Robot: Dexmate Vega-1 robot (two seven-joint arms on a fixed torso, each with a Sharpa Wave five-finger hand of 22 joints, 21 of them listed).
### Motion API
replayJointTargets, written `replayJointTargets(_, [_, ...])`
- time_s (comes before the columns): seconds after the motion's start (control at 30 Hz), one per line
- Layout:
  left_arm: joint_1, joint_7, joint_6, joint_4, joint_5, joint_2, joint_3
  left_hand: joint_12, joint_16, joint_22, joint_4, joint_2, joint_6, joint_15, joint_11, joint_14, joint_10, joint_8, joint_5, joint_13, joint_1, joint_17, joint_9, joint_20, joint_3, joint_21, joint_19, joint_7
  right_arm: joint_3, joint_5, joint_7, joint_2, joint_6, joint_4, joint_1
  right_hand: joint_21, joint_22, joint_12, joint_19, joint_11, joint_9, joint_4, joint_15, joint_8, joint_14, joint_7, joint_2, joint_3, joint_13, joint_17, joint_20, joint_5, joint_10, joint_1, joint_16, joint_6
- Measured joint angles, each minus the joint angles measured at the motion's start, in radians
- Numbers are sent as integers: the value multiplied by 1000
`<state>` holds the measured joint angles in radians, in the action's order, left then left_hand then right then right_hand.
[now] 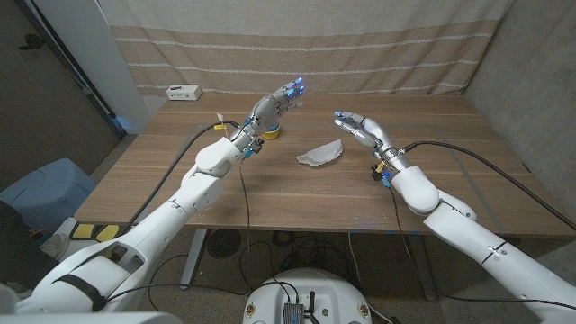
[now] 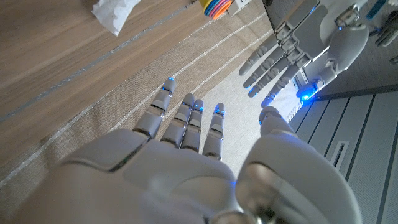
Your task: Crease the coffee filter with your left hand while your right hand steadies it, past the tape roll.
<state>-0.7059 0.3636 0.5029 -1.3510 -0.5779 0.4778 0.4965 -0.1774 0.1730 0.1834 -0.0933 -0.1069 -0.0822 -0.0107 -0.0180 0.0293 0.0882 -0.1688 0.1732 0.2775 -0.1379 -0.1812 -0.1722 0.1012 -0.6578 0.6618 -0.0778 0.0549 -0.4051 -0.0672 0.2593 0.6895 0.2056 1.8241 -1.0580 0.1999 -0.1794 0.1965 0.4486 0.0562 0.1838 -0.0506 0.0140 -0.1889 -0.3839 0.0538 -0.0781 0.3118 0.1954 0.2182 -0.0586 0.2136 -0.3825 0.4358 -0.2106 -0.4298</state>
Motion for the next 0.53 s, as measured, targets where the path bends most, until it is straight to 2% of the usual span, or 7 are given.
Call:
replayJointTargets(0.07, [-2, 5, 6, 6, -11, -1, -4, 0, 0, -2, 0, 0, 12, 1, -3, -6, -7, 0, 0, -8, 0, 4, 0, -16, 0, -4, 2, -12, 6, -13, 4, -13, 8, -7, -4, 0, 0, 0, 4, 3, 0, -3, 0, -4, 0, -6, 0, 3, 0, 0, 4, 0, -3, 0, 0, -6])
replayJointTargets(0.23, [-11, 26, 23, 45, -44, -7, -22, 0, 0, -2, 0, -4, 28, 5, 2, -20, -23, 0, 0, -25, 4, 5, 0, -34, 0, -8, 3, -28, 23, -75, 21, -51, 51, -26, -16, 4, 0, 7, 11, 21, 0, -3, -11, -4, -11, -20, -4, 3, 0, -3, 11, -4, -21, -4, -4, -20])
replayJointTargets(0.3, [-12, 34, 27, 54, -54, -8, -25, 0, 0, -2, 0, -4, 29, 4, 6, -22, -28, 0, 0, -28, 4, 8, 0, -34, 0, -8, 3, -28, 28, -93, 24, -60, 65, -33, -18, 4, 0, 11, 17, 25, 0, -3, -15, -5, -15, -28, -4, 3, 0, -5, 15, -8, -26, -4, -4, -28])
replayJointTargets(0.43, [-17, 57, 35, 80, -81, -9, -38, 0, 0, -2, 0, -4, 32, 5, 2, -30, -34, 0, 0, -34, 4, 9, 0, -43, 0, -8, 4, -24, 49, -140, 44, -93, 107, -53, -28, 13, 0, 11, 30, 45, 0, -9, -26, -13, -36, -47, -4, 9, 0, -5, 7, -8, -45, -4, -12, -47])
replayJointTargets(0.53, [-18, 67, 36, 88, -93, -9, -42, 0, 0, -2, 0, -4, 32, 5, 2, -30, -34, 0, 0, -36, 4, 9, 0, -43, 0, -8, 4, -24, 62, -151, 53, -111, 119, -63, -33, 13, 0, 12, 36, 48, 0, -10, -25, -15, -47, -58, -4, 10, 0, -5, 3, -8, -55, -4, -16, -58])
